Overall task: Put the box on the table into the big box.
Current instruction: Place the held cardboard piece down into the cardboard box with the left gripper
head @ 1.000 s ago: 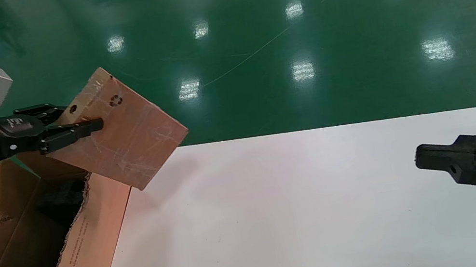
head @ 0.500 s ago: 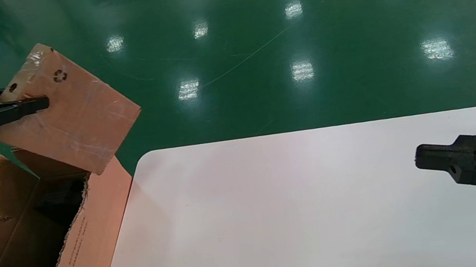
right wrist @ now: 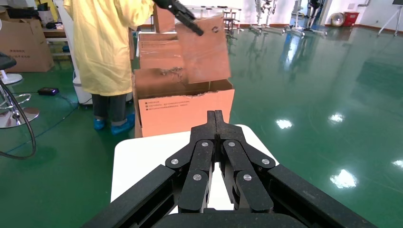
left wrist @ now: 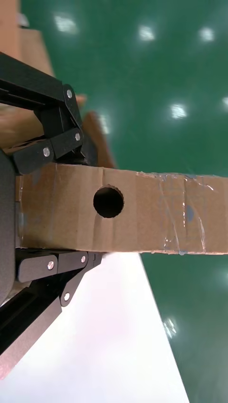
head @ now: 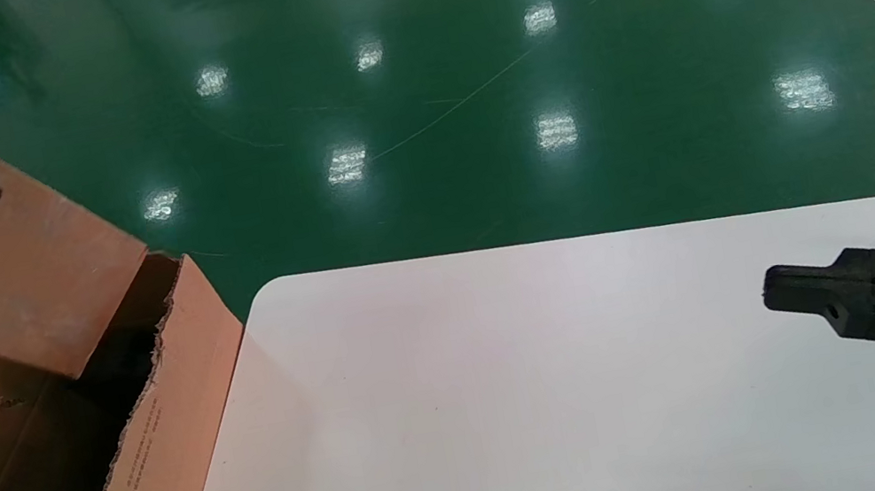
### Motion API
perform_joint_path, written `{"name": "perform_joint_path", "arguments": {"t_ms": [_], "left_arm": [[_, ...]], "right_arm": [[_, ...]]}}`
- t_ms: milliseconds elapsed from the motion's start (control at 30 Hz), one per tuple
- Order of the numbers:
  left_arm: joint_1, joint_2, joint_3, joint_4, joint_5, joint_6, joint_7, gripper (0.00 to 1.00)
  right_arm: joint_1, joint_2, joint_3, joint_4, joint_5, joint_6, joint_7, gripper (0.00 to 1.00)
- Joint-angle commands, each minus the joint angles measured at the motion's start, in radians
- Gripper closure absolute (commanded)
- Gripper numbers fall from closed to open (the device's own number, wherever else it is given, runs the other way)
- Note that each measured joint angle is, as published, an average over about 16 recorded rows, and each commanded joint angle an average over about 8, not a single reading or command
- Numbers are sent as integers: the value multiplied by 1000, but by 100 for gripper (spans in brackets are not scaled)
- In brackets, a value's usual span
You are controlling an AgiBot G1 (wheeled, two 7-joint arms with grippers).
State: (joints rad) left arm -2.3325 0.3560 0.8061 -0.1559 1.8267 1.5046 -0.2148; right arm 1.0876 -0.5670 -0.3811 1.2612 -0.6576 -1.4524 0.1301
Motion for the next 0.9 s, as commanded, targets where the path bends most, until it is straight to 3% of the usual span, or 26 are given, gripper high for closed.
{"name": "perform_joint_path", "arguments": {"t_ms": [33, 367, 900], "left_arm": [[-7, -16, 11, -9, 20, 1, -20, 100], [100, -51, 24, 42, 25, -28, -27, 100], [326, 5, -59, 247, -102, -251, 138, 100]], "right_arm": [[0, 0, 0, 0, 0, 0, 0, 100], [0, 0, 0, 0, 0, 0, 0, 100], [0, 0, 0, 0, 0, 0, 0, 100]]}}
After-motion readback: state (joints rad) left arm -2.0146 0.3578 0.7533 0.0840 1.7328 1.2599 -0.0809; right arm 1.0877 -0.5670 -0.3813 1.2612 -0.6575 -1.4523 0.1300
